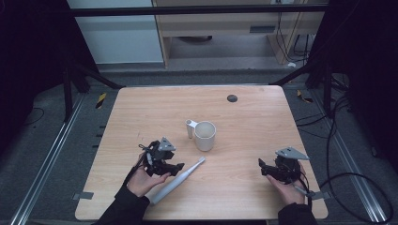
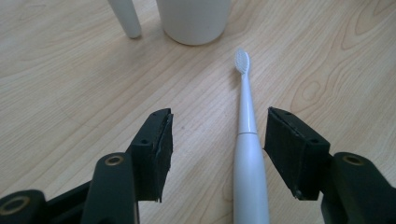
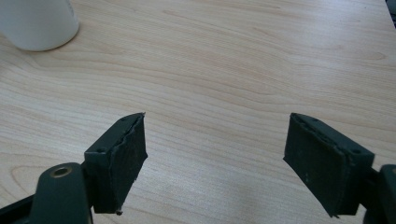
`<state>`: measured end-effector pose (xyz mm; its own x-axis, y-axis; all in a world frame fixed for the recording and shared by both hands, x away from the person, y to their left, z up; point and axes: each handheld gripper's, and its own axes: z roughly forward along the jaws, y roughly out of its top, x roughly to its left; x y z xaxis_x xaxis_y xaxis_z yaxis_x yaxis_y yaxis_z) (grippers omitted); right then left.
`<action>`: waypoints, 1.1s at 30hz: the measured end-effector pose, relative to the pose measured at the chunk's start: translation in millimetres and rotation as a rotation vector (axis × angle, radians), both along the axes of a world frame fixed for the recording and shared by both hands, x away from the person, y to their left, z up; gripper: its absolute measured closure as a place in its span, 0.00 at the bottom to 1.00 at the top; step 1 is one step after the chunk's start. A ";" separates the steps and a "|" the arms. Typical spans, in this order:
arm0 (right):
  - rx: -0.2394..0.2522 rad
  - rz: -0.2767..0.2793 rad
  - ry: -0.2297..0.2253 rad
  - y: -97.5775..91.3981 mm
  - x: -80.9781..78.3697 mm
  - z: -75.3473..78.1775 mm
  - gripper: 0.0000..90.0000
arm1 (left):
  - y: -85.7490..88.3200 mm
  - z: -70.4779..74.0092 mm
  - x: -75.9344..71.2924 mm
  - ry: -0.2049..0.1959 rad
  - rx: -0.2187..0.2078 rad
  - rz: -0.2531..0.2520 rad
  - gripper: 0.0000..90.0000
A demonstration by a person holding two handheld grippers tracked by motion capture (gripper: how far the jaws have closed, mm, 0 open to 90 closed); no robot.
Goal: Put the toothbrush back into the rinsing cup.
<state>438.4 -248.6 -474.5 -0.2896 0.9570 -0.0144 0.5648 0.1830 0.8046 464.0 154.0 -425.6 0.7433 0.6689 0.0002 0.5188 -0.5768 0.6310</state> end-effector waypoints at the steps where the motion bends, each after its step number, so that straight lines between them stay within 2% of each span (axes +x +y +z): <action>1: -0.001 0.001 0.001 -0.1 0.0 0.0 0.23 | -1.2 -0.6 -0.2 0.004 0.005 -0.004 0.46; 13: 0.003 0.005 0.012 0.4 0.3 -0.5 0.24 | -13.1 -12.0 -0.5 0.053 0.074 -0.051 0.44; 33: -0.004 0.021 0.015 0.4 1.2 -1.1 0.26 | -23.9 -28.7 0.8 0.129 0.158 -0.084 0.48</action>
